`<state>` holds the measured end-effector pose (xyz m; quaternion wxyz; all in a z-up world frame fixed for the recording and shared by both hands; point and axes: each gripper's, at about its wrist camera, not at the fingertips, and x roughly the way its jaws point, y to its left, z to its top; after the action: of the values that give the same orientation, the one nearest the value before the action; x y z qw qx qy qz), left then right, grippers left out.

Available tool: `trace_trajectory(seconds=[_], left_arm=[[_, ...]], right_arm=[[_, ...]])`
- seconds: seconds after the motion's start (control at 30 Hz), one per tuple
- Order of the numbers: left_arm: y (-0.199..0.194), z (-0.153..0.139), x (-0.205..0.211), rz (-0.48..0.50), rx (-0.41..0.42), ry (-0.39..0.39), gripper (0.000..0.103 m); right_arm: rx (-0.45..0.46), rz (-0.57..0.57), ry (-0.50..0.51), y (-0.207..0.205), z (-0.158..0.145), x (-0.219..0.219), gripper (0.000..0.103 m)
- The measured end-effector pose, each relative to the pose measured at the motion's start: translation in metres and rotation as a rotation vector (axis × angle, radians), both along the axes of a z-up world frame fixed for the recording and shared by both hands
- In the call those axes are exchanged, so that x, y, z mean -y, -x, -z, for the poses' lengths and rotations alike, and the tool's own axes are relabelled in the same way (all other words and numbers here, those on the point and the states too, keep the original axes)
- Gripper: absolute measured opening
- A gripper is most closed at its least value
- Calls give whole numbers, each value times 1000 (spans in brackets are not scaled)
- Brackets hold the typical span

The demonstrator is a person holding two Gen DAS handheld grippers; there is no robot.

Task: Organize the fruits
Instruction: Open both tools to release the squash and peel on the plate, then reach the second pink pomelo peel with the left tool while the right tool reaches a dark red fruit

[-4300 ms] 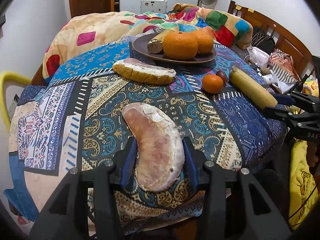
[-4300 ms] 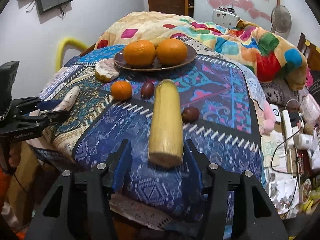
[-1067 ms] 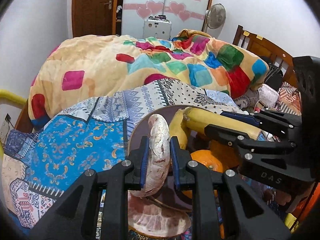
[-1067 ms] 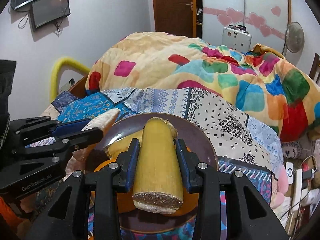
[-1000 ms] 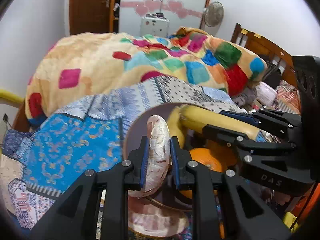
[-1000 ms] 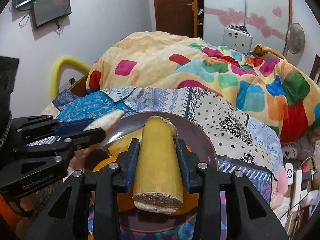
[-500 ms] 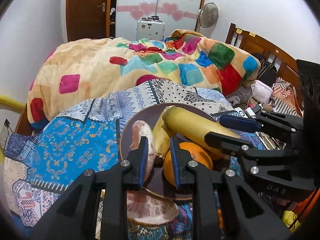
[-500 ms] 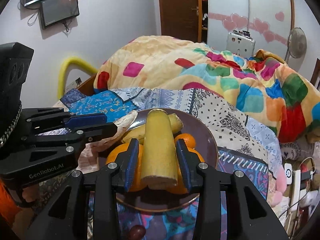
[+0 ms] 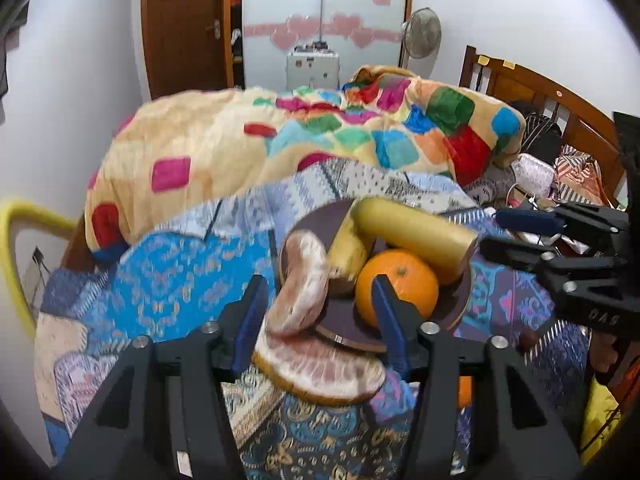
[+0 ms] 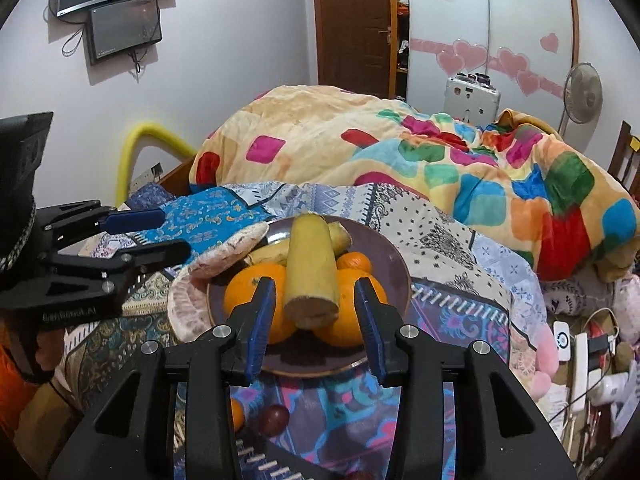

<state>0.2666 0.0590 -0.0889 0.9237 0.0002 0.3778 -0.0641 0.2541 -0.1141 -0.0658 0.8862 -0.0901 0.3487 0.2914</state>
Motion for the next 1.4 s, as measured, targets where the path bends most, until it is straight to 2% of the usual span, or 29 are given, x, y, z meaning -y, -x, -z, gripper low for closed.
trace_trajectory(seconds=[0.1,0.17,0.23,0.5,0.63,0.9,1.2,1.3,1.4], left_arm=[[5,13,-5,-18,-33,-14,71],[10,23,-5,-25,-57,-23,88],[13,32,-4,-25,-72,-23,94],[10,66,9,-36,-163,-39,95],[4,73,14,-56,-185,-55,97],[13,76,7,-55,-190,-78,97],[40,81,-39,-131,-236,-97,97],[42,80,-48,-139,-252,-66,95],[42,75,-42,-109,-230,-47,94]], right_arm=[[17,10,16,6,5,6,49],[33,20,35,11,9,10,53],[46,31,54,15,14,14,57],[8,61,60,26,35,36,61],[-23,78,60,27,44,46,61],[-44,108,56,28,50,63,61],[-44,109,69,40,54,75,61],[-49,100,67,42,55,73,61],[-38,83,71,45,55,66,61]])
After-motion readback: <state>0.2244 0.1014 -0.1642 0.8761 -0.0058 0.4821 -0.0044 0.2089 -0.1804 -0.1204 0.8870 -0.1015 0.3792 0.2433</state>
